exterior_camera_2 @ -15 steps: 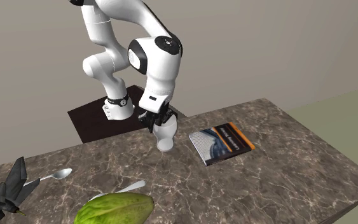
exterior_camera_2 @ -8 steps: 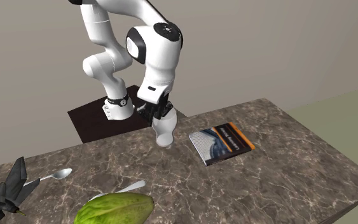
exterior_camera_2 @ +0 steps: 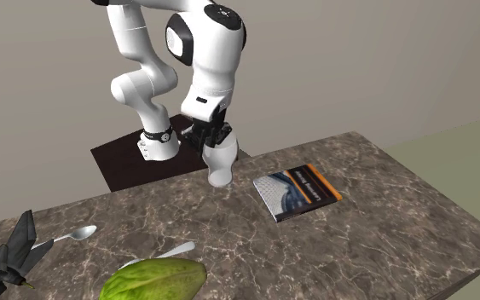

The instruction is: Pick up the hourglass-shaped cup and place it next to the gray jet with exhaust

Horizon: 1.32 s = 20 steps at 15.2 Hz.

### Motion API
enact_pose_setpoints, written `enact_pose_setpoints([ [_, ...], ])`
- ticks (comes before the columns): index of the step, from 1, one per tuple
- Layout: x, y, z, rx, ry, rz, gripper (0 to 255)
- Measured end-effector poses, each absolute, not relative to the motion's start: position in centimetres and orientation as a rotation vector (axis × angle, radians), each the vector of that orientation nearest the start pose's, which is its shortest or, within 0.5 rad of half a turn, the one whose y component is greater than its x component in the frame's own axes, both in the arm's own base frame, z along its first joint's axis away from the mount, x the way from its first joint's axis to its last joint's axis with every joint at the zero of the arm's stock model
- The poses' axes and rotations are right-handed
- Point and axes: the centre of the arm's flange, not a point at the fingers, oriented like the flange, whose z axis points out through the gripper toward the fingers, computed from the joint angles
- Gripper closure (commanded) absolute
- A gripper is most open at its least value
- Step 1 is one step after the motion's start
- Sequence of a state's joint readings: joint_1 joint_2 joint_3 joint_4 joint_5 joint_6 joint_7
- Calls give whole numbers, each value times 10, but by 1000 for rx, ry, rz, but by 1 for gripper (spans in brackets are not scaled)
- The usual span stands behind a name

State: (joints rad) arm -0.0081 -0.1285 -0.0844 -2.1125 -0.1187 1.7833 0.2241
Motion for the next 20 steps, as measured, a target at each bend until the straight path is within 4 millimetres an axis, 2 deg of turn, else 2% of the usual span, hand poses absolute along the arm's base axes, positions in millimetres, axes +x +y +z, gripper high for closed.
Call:
enact_pose_setpoints([
  [20,489,-56,562,-3210,449,315,255],
])
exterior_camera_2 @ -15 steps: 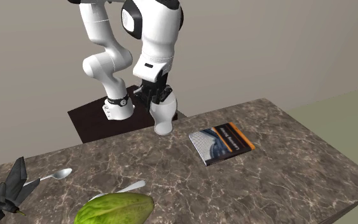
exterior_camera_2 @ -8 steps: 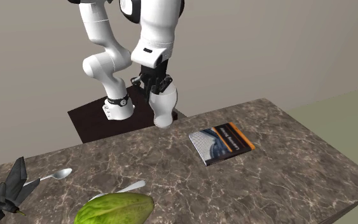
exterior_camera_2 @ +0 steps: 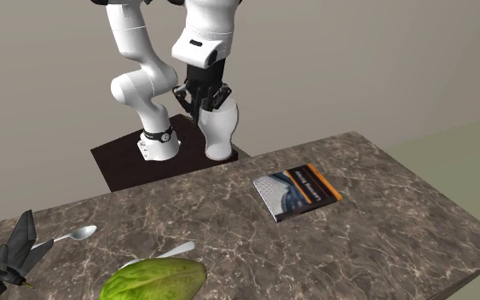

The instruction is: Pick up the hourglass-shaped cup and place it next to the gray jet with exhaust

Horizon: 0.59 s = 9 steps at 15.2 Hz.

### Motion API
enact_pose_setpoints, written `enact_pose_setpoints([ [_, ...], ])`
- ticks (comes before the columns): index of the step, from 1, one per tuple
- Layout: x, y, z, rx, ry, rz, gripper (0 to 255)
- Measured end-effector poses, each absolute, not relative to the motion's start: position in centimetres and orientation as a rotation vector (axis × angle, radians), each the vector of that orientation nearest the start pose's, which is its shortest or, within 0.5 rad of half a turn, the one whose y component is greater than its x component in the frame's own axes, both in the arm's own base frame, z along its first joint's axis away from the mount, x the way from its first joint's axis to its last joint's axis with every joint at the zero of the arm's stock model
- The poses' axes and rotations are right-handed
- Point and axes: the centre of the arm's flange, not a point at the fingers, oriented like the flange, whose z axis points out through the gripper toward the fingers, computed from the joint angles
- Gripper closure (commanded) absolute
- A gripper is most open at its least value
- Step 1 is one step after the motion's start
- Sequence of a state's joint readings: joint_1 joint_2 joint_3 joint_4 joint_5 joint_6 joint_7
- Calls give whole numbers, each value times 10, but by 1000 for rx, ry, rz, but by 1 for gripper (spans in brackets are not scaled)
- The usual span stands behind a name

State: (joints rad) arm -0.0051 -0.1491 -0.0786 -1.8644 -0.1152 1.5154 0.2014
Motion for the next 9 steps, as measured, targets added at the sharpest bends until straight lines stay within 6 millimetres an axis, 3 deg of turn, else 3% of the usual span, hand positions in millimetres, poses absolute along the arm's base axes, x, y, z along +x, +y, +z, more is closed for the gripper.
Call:
enact_pose_setpoints([
  [6,487,-56,593,-3210,449,315,255],
  [9,480,-83,598,-3210,450,315,255],
])
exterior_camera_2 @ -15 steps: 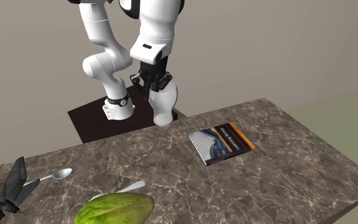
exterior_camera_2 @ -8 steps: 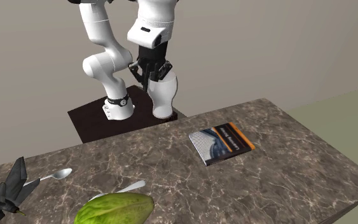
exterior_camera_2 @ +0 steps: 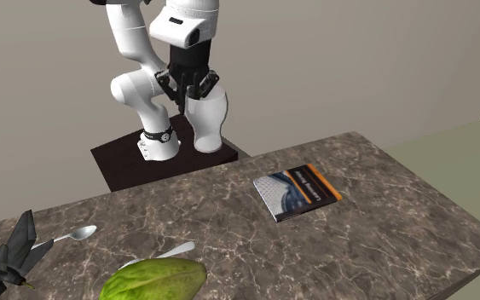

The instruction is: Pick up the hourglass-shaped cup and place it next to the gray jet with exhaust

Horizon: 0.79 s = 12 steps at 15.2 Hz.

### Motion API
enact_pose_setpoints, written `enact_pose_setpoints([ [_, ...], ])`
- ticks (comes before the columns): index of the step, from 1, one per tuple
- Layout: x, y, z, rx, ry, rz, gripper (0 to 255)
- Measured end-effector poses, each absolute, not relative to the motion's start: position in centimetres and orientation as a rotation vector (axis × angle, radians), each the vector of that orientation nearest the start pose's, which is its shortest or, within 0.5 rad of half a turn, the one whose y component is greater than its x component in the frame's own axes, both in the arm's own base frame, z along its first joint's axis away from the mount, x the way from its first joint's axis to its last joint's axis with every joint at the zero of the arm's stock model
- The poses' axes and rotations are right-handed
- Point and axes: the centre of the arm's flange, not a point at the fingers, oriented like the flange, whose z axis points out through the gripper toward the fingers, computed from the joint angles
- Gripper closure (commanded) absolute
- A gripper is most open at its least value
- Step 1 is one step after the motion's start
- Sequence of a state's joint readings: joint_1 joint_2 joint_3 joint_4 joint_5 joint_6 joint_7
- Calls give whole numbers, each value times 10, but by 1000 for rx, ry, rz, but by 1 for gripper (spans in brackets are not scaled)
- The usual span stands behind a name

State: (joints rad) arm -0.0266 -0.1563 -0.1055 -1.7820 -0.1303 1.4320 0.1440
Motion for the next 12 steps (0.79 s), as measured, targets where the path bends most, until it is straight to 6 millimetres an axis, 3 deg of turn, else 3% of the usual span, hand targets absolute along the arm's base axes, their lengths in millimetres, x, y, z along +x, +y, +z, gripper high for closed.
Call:
enact_pose_setpoints([
  [12,417,-226,597,-3210,451,315,255],
])
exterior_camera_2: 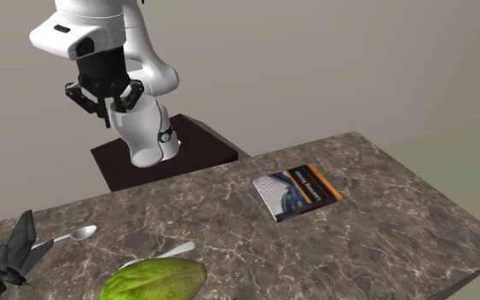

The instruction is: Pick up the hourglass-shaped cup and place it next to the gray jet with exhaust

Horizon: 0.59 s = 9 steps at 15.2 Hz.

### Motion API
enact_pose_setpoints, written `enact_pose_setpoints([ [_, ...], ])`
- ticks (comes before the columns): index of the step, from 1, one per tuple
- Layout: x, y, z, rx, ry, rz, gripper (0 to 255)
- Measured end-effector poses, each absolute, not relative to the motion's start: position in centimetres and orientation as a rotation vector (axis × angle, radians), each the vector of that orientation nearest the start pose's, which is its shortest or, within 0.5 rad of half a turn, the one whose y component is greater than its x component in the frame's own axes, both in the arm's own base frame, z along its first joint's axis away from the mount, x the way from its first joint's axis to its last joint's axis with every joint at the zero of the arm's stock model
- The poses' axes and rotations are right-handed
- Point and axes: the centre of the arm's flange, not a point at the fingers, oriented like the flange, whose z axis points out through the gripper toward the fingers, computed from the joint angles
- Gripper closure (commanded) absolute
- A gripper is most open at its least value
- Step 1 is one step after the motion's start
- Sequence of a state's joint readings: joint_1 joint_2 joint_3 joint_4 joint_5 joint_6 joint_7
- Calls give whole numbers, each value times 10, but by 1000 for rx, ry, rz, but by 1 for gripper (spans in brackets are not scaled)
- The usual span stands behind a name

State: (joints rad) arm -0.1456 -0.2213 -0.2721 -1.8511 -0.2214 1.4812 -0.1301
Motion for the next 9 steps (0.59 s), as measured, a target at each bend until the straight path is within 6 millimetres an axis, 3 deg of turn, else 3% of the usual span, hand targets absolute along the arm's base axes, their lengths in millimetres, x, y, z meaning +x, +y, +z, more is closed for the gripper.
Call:
enact_pose_setpoints([
  [5,393,-286,599,-3209,451,316,255],
  [9,388,-299,585,-3210,450,316,255],
])
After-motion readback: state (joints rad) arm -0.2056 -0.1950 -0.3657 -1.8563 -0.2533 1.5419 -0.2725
